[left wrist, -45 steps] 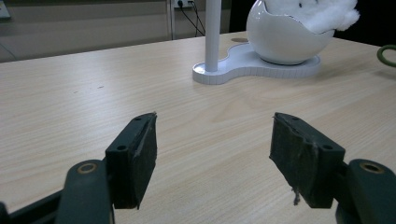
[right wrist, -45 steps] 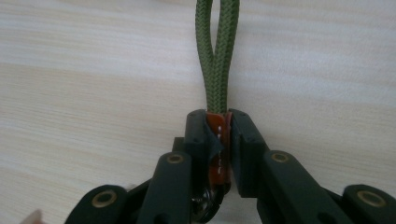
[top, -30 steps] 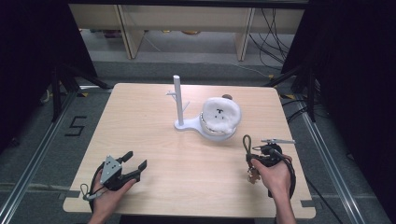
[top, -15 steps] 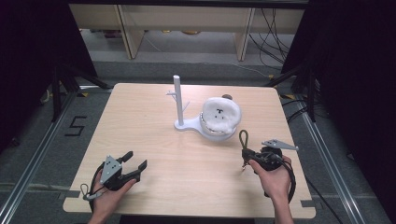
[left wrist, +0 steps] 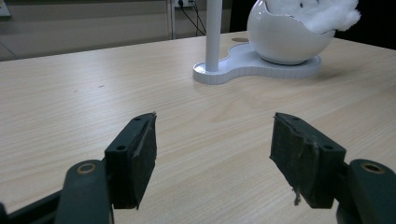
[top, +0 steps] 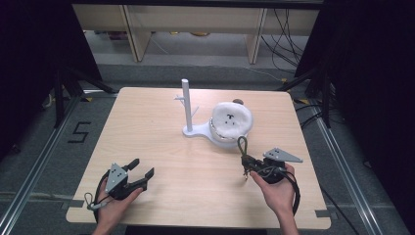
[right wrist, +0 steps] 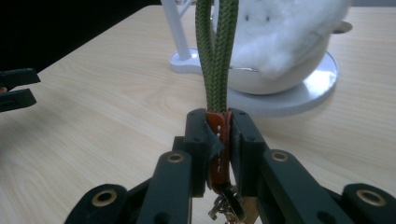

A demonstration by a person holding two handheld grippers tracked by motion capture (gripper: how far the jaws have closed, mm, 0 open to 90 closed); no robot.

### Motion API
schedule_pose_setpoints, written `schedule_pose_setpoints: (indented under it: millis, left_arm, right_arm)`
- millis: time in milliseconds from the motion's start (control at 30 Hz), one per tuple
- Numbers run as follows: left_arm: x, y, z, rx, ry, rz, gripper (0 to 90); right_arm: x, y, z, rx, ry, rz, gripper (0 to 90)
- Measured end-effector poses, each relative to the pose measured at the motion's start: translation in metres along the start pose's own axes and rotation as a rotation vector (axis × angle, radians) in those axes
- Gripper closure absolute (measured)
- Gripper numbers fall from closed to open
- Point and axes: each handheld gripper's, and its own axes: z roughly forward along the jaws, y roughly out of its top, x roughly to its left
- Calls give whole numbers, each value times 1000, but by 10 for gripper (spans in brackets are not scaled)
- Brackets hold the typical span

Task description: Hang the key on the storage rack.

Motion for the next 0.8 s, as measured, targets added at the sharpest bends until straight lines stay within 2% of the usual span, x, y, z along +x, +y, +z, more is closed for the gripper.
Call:
schedule_pose_setpoints:
  millis: [33, 67, 100, 133, 167, 200, 233, 267, 300, 333, 400, 467, 567, 667, 700, 767, 800]
  left_arm:
    - [0, 0, 0, 1, 0, 0, 309]
    - [0, 0, 0, 0, 0, -1, 309]
    - [0, 0, 0, 1, 0, -1, 309]
    - [0, 0, 0, 1, 0, -1, 309]
    - [0, 0, 0, 0, 0, -2, 309]
    - [0, 0, 0, 0, 0, -1, 309]
    - [0, 0, 0, 0, 0, -1, 309]
    - [0, 0, 0, 1, 0, -1, 309]
    - [0, 0, 0, 1, 0, -1, 309]
    - [0, 0, 0, 2, 0, -1, 309]
    - [0, 0, 0, 2, 0, -1, 309]
    - [0, 0, 0, 2, 0, -1, 309]
    - [0, 0, 0, 1, 2, -2, 309]
    - [0, 0, 0, 2, 2, -2, 310]
    - [0, 0, 0, 2, 2, -3, 309]
    - [0, 0, 0, 2, 2, -3, 309]
    - [0, 0, 0, 2, 2, -2, 310]
  right_arm:
    - [0, 0, 1, 6, 13, -19, 795]
    - [2, 0, 3, -13, 18, -30, 795]
    - [6, 0, 4, -8, 23, -9, 794]
    - [4, 1, 6, -24, 18, -61, 795]
    - [8, 1, 6, -28, 33, -23, 795]
    - [7, 2, 8, -37, 25, -67, 795]
    - [7, 3, 9, -43, 36, -73, 795]
    - [12, 4, 8, -36, 43, -38, 795]
    - [11, 5, 10, -60, 38, -76, 795]
    - [13, 5, 10, -59, 46, -58, 795]
    - [13, 8, 12, -81, 44, -95, 795]
    - [17, 10, 13, -89, 55, -80, 795]
    - [18, 13, 16, -116, 50, -125, 795]
    - [22, 16, 20, -137, 60, -122, 795]
    - [22, 17, 21, -144, 56, -142, 795]
    - [25, 18, 23, -152, 62, -123, 794]
    - [25, 19, 24, -158, 64, -132, 794]
